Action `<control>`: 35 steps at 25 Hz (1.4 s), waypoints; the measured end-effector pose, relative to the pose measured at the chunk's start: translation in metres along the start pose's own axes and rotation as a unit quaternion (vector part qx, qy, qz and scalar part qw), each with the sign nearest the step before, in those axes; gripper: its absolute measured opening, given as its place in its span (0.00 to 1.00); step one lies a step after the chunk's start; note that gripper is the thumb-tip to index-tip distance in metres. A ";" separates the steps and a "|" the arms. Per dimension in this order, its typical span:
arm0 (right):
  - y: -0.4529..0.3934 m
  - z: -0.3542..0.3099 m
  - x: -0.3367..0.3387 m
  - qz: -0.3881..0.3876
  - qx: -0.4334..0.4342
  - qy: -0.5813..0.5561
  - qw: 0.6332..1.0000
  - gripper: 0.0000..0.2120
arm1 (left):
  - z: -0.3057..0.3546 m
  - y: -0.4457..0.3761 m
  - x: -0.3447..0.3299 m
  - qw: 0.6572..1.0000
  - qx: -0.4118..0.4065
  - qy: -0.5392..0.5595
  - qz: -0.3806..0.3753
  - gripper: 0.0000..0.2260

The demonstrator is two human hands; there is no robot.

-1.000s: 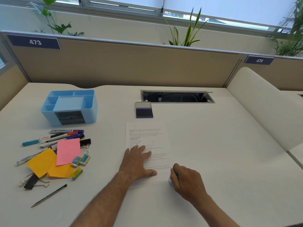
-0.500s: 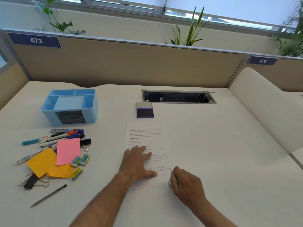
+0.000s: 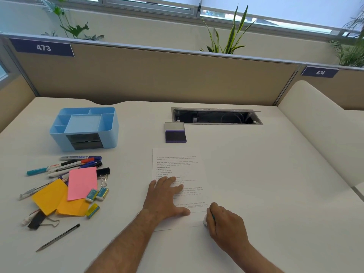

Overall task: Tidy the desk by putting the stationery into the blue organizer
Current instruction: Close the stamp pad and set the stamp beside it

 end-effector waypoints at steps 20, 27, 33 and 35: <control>-0.005 0.007 0.013 -0.008 0.012 -0.032 0.999 0.12 | 0.003 -0.001 0.007 0.999 -0.017 0.045 0.024 0.44; -0.078 0.022 0.063 0.074 -0.115 -0.231 0.963 0.10 | 0.004 -0.014 0.023 0.995 -0.027 0.045 0.081 0.44; -0.156 0.038 0.040 0.020 -0.278 -0.437 0.855 0.03 | -0.014 -0.054 0.045 0.979 0.003 0.118 0.165 0.34; -0.181 0.040 0.019 -0.023 -0.340 -0.545 0.766 0.07 | -0.024 -0.071 0.056 0.972 0.039 0.146 0.181 0.30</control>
Point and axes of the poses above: each hand's wrist, its own y-axis away from the middle knuckle, its own x-axis out of the back of the hand, z = x × y, the point moved 4 cm from there along -y, towards the middle knuckle, and after that the axes turned 13 degrees about y, right-handed, at the moved point
